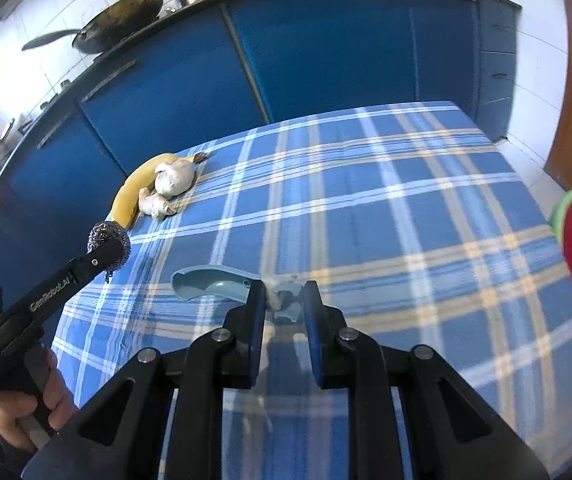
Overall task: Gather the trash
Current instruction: 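Carry the scrubber and teal piece to the red bin and release them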
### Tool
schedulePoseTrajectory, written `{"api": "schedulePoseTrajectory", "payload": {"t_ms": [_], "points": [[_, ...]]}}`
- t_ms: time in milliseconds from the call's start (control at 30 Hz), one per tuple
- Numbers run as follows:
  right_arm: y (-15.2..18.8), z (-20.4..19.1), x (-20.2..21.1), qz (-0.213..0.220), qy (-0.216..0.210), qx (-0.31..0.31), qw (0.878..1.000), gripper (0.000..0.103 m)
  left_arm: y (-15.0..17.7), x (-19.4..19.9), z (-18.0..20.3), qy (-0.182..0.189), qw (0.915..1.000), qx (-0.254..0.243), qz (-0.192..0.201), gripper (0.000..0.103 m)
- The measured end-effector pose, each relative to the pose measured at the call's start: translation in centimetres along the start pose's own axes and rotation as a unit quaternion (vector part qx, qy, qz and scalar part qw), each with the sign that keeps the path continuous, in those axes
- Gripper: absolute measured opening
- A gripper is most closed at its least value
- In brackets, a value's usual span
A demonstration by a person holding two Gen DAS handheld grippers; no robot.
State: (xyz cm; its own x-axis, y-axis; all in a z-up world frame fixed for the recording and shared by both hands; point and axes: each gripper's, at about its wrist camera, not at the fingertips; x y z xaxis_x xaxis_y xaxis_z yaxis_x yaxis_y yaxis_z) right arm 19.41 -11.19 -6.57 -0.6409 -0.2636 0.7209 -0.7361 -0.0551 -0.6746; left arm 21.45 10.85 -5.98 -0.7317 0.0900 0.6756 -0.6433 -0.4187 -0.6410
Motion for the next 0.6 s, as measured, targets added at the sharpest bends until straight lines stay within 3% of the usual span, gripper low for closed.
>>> {"api": "schedulePoseTrajectory", "payload": {"t_ms": [333,600], "points": [[2.0,4.3,5.3,0.029,0.042,-0.036,0.998,0.022,1.1,1.1,2.5,0.019,0.9992,-0.035,0.003,0.038],[4.0,9.5,9.3,0.043,0.089,-0.084,0.992,0.022,2.9,2.4,6.2,0.052,0.996,-0.07,-0.018,0.038]]}}
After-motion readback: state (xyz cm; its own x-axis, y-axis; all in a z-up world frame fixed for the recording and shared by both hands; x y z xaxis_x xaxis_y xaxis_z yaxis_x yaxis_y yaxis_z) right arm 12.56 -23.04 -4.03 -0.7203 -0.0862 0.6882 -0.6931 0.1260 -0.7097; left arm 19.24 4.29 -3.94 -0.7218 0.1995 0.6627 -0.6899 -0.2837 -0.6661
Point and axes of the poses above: each gripper's, at about its wrist camera, not at the fingertips, and x roughly against the way its jaws point, z to its right, y to its underside, and after that the axes turned 10 degrees about x, right-handed
